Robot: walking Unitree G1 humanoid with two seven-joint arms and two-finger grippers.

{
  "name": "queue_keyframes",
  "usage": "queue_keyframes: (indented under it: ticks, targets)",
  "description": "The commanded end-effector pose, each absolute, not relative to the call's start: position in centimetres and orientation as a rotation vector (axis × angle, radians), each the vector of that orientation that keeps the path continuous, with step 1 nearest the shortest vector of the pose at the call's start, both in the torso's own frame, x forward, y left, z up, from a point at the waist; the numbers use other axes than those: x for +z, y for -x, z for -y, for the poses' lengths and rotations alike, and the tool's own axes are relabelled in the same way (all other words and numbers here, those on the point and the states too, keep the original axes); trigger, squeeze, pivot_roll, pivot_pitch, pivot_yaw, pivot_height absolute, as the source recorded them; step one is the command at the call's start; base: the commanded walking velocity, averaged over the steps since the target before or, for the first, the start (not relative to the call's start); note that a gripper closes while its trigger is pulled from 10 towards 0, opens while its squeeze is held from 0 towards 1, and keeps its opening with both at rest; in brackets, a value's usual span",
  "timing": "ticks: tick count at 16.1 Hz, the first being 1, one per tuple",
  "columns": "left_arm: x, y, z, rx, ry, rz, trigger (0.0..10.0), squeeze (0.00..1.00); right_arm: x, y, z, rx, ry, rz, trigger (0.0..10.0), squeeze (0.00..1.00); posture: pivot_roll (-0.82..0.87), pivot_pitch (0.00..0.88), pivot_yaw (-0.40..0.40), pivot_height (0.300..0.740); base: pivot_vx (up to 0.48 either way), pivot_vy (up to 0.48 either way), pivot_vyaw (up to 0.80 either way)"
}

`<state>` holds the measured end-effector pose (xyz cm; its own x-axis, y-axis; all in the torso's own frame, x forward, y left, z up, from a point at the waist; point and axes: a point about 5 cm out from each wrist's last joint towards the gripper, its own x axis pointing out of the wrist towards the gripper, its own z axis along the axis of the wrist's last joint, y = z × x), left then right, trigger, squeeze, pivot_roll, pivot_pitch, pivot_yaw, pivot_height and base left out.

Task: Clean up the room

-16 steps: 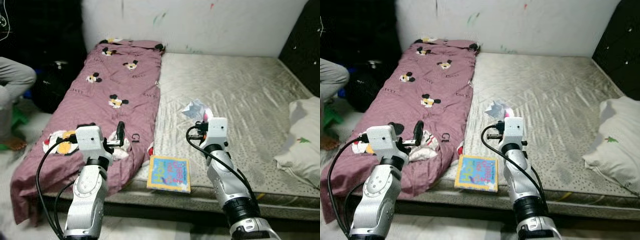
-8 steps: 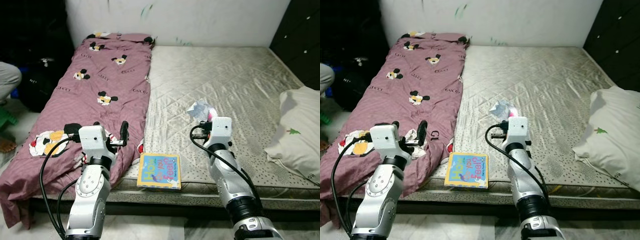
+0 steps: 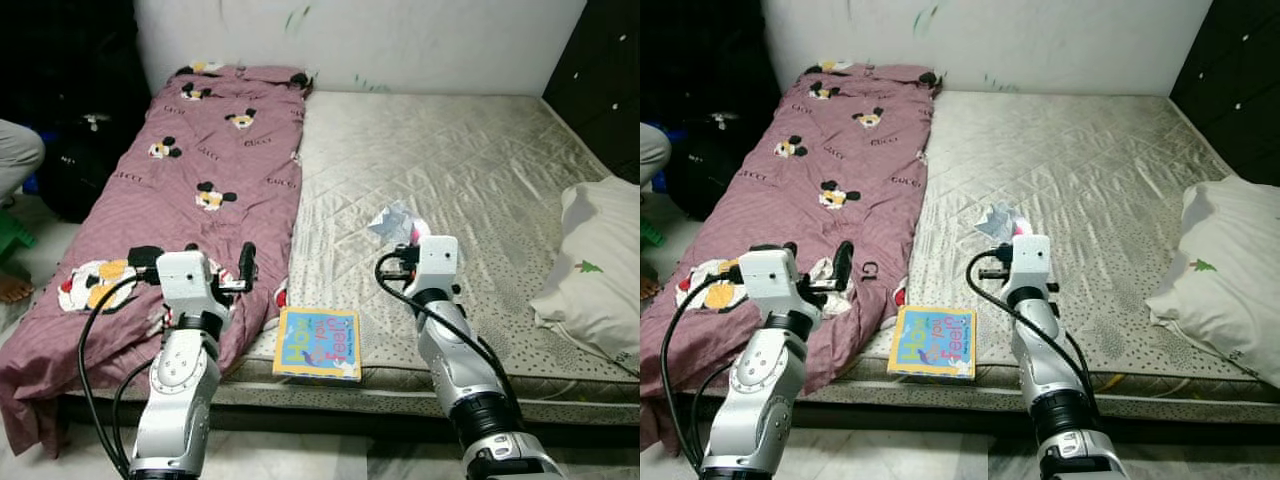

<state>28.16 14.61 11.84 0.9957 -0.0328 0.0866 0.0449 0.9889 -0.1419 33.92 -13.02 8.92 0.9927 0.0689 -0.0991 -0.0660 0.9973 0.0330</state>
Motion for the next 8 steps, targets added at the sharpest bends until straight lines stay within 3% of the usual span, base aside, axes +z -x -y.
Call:
queue_keyframes:
  ticks: [1, 8]
  targets:
    - [12.21, -28.09, -14.63, -0.048, 0.138, 0.099, 10.0, 0.00, 8.99, -34.04, 13.16, 0.058, -0.027, -0.100, 10.0, 0.00, 0.04, 0.018, 0.009, 0.740, 0.270, 0.000, 0.00]
    - [12.16, -28.07, -14.59, -0.044, 0.141, 0.096, 10.0, 0.00, 9.00, -34.09, 13.22, 0.054, -0.023, -0.101, 10.0, 0.00, 0.04, 0.019, 0.007, 0.740, 0.276, 0.000, 0.00]
